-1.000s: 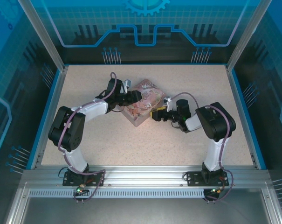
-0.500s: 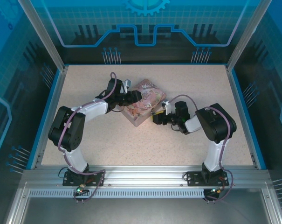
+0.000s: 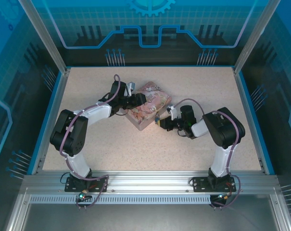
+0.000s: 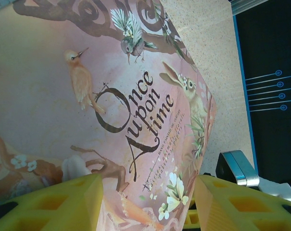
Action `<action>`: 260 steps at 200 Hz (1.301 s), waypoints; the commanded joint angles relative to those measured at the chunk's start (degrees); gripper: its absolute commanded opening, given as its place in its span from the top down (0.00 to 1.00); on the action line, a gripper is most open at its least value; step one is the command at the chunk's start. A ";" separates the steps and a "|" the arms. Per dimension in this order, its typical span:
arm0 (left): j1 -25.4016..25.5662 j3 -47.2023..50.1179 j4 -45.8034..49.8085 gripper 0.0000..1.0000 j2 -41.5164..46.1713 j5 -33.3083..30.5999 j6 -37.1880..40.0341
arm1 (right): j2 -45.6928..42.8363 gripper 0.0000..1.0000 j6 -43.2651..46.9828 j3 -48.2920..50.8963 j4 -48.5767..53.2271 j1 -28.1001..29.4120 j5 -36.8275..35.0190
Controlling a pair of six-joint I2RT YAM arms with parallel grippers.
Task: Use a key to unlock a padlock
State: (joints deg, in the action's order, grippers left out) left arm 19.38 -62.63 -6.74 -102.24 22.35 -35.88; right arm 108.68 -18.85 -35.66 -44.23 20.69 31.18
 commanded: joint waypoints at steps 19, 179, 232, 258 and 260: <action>-0.83 1.59 7.95 0.45 -1.89 -2.78 1.25 | -2.46 0.91 -0.91 0.92 0.07 0.49 -2.79; 4.35 5.31 8.01 0.45 0.96 -8.59 0.18 | -9.77 0.98 -17.49 -0.44 13.93 5.99 -27.54; 6.94 5.85 8.67 0.44 1.78 -11.33 -0.14 | -14.64 1.00 -17.43 -1.02 21.72 7.43 -34.75; 7.73 5.50 9.44 0.42 2.12 -11.89 0.19 | -15.94 1.00 -16.15 -3.00 26.92 8.42 -37.75; 7.77 5.44 9.44 0.42 2.19 -11.89 0.15 | -15.95 1.00 -16.13 -3.18 27.31 8.52 -37.94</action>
State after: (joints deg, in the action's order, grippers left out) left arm 26.50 -59.83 -7.55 -99.42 12.82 -35.90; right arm 94.78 -35.38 -36.03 -23.20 28.51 0.27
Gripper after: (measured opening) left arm 0.569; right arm 0.049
